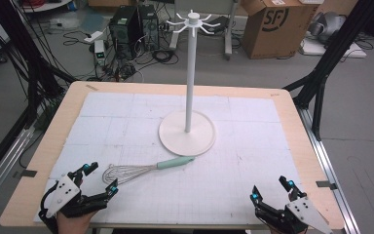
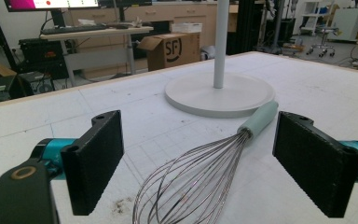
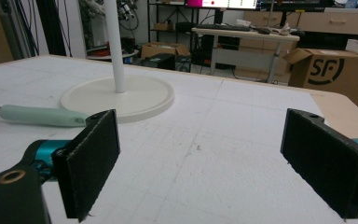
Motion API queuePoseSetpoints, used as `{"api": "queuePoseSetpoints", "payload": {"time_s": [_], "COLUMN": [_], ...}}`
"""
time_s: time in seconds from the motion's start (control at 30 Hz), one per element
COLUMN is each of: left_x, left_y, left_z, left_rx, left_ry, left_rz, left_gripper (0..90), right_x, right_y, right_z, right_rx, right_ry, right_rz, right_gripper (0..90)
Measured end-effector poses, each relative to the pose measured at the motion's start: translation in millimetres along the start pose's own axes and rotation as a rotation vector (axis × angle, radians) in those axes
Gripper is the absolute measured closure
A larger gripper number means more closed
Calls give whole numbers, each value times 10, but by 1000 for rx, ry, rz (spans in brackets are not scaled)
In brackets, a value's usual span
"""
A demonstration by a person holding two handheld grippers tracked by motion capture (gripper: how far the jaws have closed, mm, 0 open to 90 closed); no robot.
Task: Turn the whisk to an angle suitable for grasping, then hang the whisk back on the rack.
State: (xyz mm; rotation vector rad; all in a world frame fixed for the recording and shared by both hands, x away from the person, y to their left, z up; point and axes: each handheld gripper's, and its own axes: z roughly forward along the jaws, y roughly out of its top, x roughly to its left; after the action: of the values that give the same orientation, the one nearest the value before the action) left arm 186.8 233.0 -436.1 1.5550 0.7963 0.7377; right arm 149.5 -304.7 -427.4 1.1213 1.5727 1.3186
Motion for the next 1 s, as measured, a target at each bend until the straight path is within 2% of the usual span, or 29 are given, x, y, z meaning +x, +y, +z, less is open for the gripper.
{"api": "queuePoseSetpoints", "payload": {"time_s": [0.63, 0.83, 0.97, 1.0], "left_x": [-25, -90, -100, -105], "left_y": [12, 94, 250, 286], "left_z": [13, 34, 46, 61], "left_rx": [5, 4, -12, -6], "left_ry": [-2, -38, -93, -103], "left_rz": [10, 26, 27, 38], "left_gripper": [165, 161, 164, 164], "right_x": [0, -3, -6, -8], "right_y": [-1, -2, -6, -9], "right_z": [-1, -2, 1, -1], "right_rx": [3, 0, -1, 2], "right_ry": [2, 4, 6, 5], "right_rz": [-1, -1, 1, 2], "right_gripper": [106, 107, 107, 106]}}
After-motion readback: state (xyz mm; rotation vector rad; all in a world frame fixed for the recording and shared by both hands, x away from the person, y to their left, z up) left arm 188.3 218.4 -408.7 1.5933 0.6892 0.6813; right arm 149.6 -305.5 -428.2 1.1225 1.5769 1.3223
